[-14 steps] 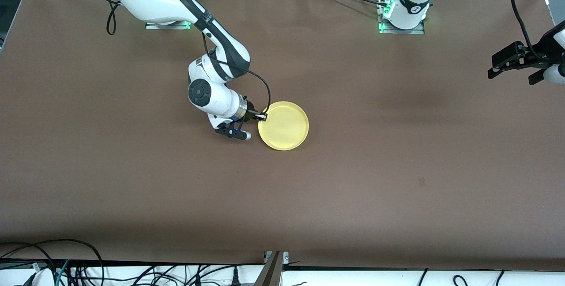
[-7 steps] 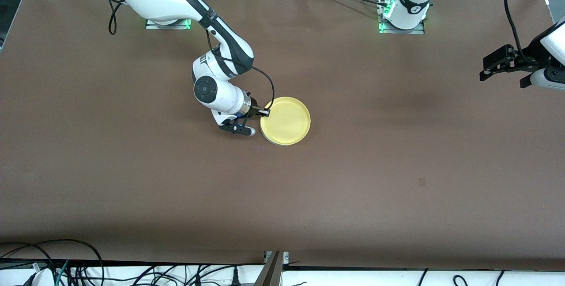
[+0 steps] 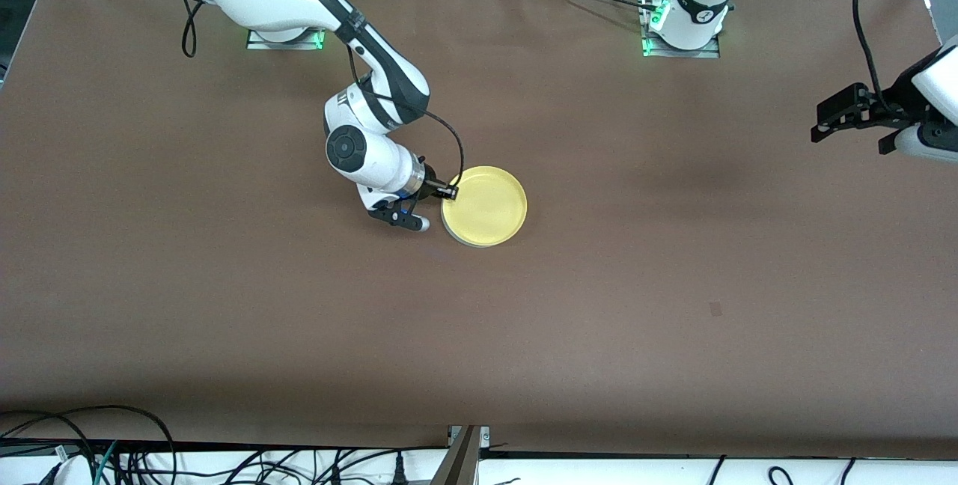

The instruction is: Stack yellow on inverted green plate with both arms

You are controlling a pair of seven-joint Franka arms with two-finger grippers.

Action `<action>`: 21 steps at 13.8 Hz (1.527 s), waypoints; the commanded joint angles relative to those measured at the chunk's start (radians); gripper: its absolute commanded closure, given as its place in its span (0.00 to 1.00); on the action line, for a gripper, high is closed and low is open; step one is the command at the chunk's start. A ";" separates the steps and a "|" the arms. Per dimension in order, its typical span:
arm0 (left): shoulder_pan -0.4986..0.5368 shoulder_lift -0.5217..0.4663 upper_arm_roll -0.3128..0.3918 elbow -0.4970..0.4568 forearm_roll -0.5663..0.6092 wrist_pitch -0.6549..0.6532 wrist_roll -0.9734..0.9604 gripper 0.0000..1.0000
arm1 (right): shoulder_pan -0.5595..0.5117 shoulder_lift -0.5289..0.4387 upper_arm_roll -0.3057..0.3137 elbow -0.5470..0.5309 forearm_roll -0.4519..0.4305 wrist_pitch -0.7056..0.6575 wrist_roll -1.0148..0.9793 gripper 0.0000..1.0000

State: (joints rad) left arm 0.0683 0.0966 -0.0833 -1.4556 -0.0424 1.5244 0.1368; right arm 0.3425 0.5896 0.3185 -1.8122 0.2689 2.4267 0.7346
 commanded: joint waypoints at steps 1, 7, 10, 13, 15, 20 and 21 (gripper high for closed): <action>-0.005 0.022 -0.003 0.031 0.022 0.029 0.017 0.00 | 0.007 -0.169 -0.059 -0.015 -0.094 -0.197 0.034 0.00; -0.007 0.023 -0.004 0.029 0.024 0.030 0.017 0.00 | 0.001 -0.404 -0.358 0.039 -0.238 -0.509 -0.199 0.00; -0.007 0.021 -0.004 0.029 0.024 0.030 0.017 0.00 | 0.001 -0.456 -0.508 0.126 -0.240 -0.679 -0.407 0.00; -0.007 0.023 -0.004 0.029 0.024 0.030 0.017 0.00 | -0.038 -0.467 -0.613 0.252 -0.243 -0.906 -0.663 0.00; -0.007 0.023 -0.004 0.029 0.024 0.030 0.017 0.00 | -0.217 -0.507 -0.473 0.280 -0.270 -0.943 -0.742 0.00; -0.007 0.023 -0.004 0.029 0.024 0.031 0.017 0.00 | -0.414 -0.656 -0.267 0.048 -0.294 -0.759 -0.756 0.00; -0.007 0.023 -0.004 0.029 0.024 0.031 0.017 0.00 | -0.416 -0.654 -0.256 0.054 -0.295 -0.761 -0.752 0.00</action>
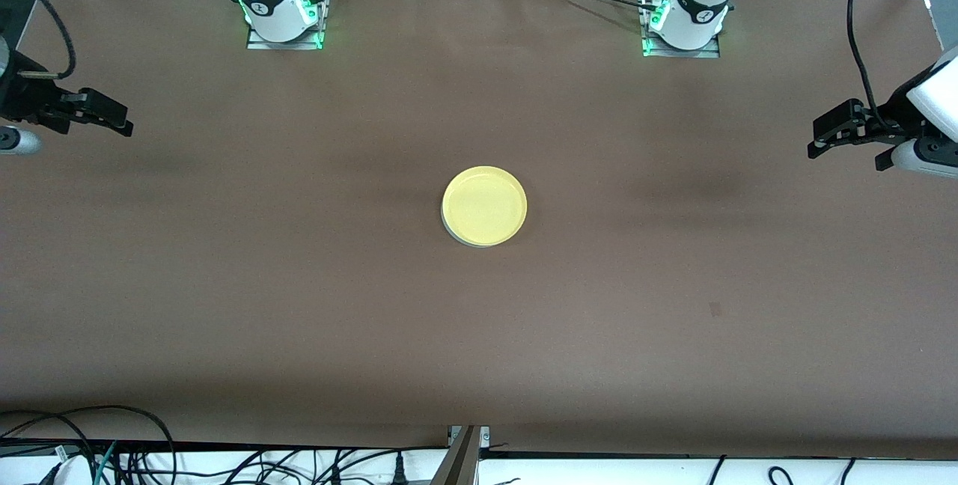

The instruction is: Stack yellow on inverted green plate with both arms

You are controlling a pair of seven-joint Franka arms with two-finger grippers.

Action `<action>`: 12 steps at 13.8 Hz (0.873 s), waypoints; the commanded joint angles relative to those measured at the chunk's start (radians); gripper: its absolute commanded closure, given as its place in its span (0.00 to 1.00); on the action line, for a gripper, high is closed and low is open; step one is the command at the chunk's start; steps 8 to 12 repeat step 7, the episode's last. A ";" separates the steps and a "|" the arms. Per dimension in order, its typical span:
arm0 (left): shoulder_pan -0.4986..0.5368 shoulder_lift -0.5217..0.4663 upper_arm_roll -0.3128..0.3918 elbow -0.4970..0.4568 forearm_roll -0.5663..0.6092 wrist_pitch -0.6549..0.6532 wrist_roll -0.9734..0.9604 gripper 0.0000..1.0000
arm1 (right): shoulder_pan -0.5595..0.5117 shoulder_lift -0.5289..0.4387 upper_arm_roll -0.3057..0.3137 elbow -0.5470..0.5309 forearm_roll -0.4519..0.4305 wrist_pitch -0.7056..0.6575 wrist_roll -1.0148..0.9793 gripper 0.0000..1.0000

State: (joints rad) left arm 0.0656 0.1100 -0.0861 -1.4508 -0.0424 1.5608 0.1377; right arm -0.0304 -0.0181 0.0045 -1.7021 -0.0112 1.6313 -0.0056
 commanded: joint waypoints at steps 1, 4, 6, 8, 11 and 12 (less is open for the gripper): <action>-0.004 0.010 -0.001 0.024 0.024 -0.004 0.016 0.00 | -0.043 -0.048 0.057 -0.054 -0.009 0.035 -0.013 0.00; -0.006 0.010 -0.001 0.026 0.024 -0.004 0.014 0.00 | -0.037 -0.052 0.040 -0.048 -0.004 0.027 -0.014 0.00; -0.004 0.010 -0.001 0.024 0.024 -0.004 0.014 0.00 | -0.036 -0.055 0.035 -0.050 -0.003 0.022 -0.011 0.00; -0.004 0.010 -0.001 0.024 0.022 -0.004 0.013 0.00 | -0.036 -0.057 0.035 -0.050 -0.003 0.010 -0.013 0.00; -0.004 0.010 -0.001 0.024 0.022 -0.004 0.013 0.00 | -0.036 -0.057 0.035 -0.050 -0.003 0.010 -0.013 0.00; -0.004 0.010 -0.001 0.024 0.022 -0.004 0.013 0.00 | -0.036 -0.057 0.035 -0.050 -0.003 0.010 -0.013 0.00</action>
